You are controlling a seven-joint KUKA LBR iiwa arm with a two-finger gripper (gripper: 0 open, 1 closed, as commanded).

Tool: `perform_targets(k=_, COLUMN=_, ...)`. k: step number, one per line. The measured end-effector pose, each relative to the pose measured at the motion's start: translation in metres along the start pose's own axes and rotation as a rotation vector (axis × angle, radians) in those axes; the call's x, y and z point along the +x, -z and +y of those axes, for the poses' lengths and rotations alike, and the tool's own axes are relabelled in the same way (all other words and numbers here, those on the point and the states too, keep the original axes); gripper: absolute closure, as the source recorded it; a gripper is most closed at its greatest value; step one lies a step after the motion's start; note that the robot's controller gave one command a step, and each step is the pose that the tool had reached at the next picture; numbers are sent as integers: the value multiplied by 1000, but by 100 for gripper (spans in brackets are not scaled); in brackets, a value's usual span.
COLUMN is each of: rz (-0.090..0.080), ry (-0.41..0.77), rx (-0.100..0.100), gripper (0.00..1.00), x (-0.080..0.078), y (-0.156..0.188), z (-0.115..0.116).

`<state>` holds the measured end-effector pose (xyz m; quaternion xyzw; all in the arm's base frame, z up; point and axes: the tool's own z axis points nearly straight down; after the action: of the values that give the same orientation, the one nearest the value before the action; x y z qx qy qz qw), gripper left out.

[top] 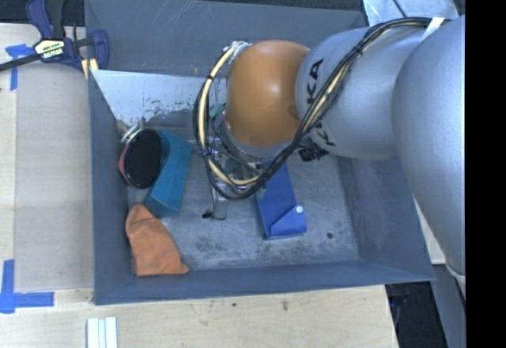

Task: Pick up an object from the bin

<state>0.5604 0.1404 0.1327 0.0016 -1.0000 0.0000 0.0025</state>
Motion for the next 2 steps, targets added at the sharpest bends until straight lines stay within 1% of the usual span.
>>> perform_targets(k=1, rz=-8, ry=-3, rx=-1, gripper=0, x=-2, y=5, z=-1)
perform_targets(k=2, rz=-16, ry=269, rx=1, gripper=0, x=-34, y=-27, z=16)
